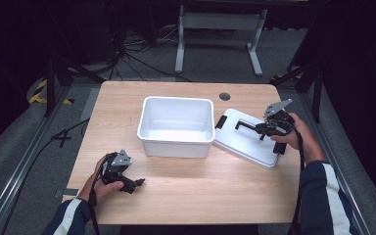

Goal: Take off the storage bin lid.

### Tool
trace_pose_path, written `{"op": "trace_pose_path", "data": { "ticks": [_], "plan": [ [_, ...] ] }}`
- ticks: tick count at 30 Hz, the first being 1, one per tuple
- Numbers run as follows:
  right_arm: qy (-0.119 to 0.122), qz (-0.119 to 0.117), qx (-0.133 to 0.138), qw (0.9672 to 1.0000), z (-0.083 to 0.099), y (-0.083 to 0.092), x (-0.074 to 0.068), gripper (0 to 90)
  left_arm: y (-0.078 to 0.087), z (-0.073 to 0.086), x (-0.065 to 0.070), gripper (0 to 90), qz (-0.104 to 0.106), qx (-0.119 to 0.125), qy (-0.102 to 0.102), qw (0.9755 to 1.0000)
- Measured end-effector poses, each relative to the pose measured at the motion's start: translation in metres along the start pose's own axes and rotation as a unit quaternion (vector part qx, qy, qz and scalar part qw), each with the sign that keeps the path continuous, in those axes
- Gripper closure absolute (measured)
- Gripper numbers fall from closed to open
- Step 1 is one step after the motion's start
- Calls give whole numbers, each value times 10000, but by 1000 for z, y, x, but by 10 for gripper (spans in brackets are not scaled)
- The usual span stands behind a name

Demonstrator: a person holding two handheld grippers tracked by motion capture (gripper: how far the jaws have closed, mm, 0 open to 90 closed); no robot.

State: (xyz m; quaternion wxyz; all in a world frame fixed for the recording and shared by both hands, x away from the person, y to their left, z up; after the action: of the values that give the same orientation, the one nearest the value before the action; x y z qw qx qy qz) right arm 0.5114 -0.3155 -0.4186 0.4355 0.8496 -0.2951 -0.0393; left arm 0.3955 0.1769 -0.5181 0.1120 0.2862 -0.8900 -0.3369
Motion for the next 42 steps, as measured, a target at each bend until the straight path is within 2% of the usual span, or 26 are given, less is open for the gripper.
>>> {"op": "trace_pose_path", "data": {
  "ticks": [3, 10, 19, 26, 29, 42],
  "plan": [
    [-16, 27, 56, 10000, -3, 2, -2, 762, 0, 0, 0, 5, 5, -6, 9, 10000],
    [-217, 71, 203, 9995, -6, 11, -3, 692, 0, 0, 0, 5, 7, -7, 7, 10000],
    [-190, 205, 286, 9992, -9, 26, -10, 629, 0, 0, 0, 5, 3, -5, 12, 10000],
    [-269, 296, 287, 9988, -6, 39, -16, 603, 0, 0, 0, 5, 5, -7, 6, 10000],
    [-260, 271, 374, 9986, -5, 42, -19, 593, 0, 0, 0, 5, 3, -8, 8, 10000],
    [-304, 341, 448, 9980, 4, 57, -33, 534, 0, 0, 0, 5, 4, -7, 8, 10000]
  ]
}}
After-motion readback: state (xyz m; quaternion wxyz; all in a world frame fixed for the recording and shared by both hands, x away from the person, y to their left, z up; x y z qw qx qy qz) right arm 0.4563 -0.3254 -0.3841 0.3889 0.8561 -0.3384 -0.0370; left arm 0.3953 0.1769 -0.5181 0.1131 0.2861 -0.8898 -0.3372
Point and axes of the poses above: each handheld gripper's, and its own axes: y roughly backward along the jaws, z roughly out of its underside, x roughly to its right, the point moved 5 cm from there along -y, roughly forward along the jaws, and after that the axes turned 5 degrees about x, right-handed, at the moved point
